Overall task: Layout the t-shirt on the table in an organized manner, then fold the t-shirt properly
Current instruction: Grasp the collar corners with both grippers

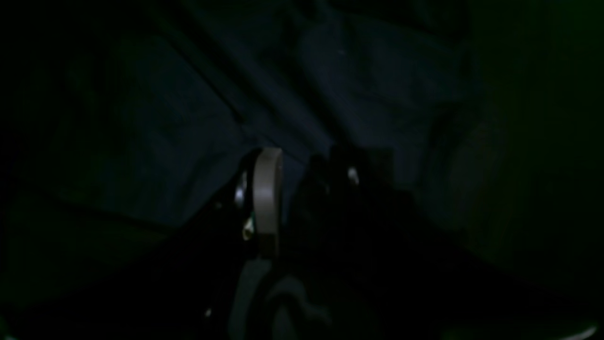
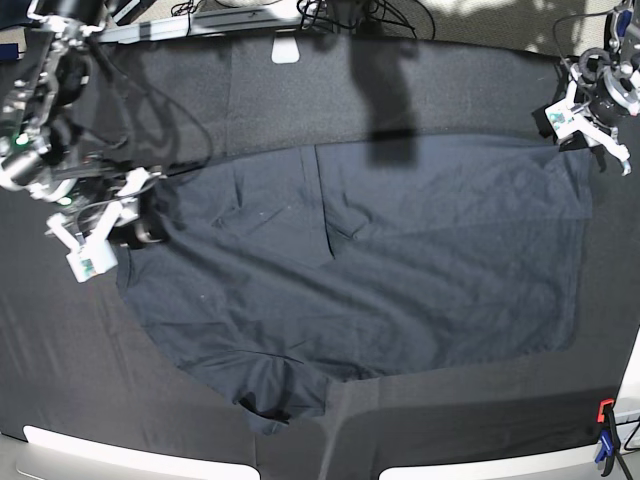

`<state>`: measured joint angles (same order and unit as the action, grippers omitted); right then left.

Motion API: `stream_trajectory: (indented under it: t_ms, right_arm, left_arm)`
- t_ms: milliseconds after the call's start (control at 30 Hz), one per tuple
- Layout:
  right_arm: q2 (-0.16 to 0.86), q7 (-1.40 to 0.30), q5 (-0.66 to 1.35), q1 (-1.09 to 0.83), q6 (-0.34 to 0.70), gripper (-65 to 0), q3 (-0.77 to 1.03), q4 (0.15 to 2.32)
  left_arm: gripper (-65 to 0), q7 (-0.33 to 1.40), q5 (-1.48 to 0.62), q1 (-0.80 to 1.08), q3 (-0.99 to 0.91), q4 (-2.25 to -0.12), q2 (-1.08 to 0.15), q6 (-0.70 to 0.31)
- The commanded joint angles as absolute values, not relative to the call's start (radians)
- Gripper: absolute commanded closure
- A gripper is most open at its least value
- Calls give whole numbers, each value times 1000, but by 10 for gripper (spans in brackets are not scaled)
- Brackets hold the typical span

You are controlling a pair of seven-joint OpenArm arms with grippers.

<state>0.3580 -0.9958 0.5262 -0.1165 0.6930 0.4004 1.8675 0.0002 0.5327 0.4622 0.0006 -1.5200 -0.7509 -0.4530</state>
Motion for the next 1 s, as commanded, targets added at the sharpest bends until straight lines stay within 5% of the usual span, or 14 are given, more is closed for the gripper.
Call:
stream_trajectory:
  t_ms: [0,300,600,900,967]
  right_arm:
    - [396,-1014,566,-104,698,-165,405,1891]
    - [595,-1077,715,-246,698,-164,374,1996]
    - [676,-787,191,-307,698,-114,79,2003]
    - [698,-708,-132,-293,622,-117,-118,1911]
    - [698,-671,-159,-283,625,-164,-118,1853]
  left_arm:
    - [0,25,550,466,-6,-1523,-771,-456]
    - [0,25,550,465,-6,-1523,-770,-456]
    - [0,26,550,465,-6,-1523,-770,-455]
    - [0,26,550,465,-6,-1523,-770,-455]
    - [0,26,550,465,-6,-1523,-770,-455]
